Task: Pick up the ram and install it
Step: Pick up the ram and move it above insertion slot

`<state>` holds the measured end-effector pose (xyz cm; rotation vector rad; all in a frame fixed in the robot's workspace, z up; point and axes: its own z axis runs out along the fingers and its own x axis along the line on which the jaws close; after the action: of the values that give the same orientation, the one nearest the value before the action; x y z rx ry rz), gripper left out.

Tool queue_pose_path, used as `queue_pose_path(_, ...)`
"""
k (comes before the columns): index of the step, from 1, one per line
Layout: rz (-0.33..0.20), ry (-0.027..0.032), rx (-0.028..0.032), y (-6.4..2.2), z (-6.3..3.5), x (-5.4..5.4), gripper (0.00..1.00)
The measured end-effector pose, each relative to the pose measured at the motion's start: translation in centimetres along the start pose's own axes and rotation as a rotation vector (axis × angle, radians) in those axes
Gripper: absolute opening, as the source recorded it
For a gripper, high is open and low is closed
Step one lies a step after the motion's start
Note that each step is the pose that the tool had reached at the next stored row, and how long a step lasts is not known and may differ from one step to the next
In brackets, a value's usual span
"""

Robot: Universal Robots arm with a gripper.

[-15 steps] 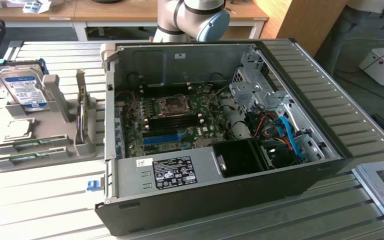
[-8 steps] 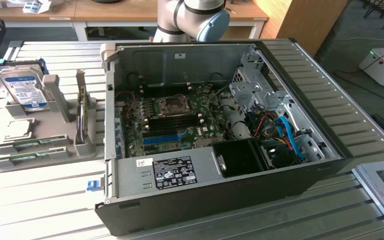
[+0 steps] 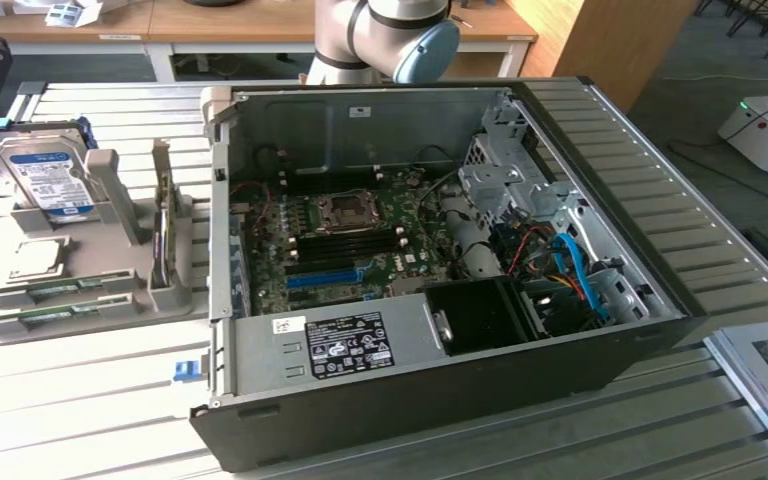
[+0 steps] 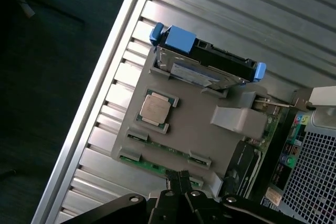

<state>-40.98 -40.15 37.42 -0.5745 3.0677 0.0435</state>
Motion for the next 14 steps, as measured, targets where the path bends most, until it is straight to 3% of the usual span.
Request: queue_pose_path(14,-0.068,0.0016,-0.0017,0.0,0.0,0.0,0.1)
